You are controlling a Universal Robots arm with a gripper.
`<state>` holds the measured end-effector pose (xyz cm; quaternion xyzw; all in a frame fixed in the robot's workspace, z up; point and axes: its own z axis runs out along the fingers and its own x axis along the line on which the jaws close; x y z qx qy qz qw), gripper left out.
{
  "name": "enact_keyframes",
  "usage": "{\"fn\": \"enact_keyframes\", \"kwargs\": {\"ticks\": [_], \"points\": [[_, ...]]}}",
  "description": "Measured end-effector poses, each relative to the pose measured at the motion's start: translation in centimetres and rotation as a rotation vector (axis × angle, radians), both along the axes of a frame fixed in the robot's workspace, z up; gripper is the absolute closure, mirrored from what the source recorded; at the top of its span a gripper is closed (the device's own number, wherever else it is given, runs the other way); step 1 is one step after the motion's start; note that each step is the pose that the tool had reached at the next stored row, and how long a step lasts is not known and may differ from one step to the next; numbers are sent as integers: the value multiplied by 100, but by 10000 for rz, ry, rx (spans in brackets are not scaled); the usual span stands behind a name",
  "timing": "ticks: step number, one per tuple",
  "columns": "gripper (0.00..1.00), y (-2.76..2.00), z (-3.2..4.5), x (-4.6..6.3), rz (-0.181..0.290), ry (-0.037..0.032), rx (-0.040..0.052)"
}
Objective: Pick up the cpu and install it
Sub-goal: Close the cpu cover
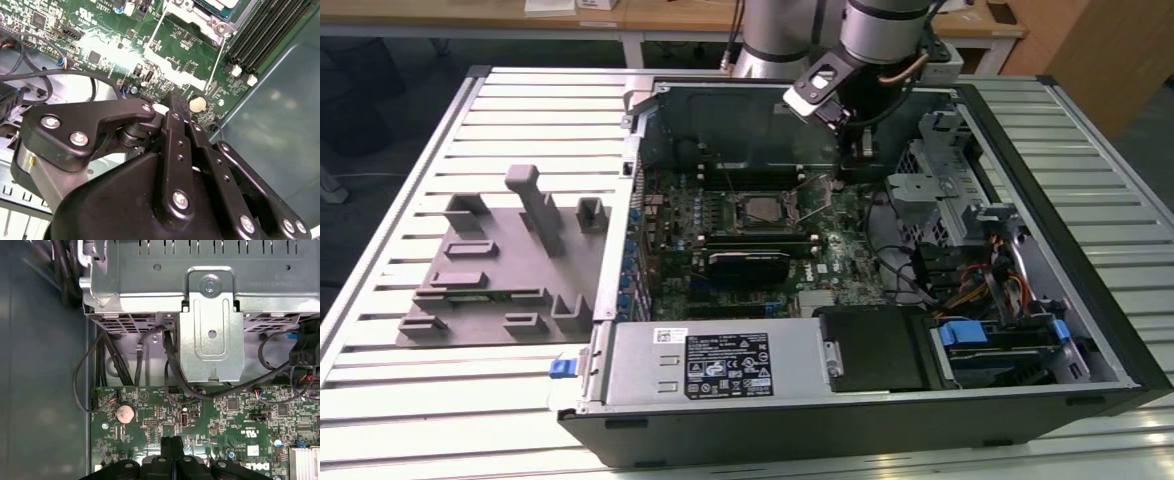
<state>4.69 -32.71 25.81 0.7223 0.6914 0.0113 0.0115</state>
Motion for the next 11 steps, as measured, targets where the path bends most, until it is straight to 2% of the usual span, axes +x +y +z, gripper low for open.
{"fn": "enact_keyframes", "kwargs": {"ticks": [11], "points": [[89, 0, -149, 27, 0, 24, -14]]}}
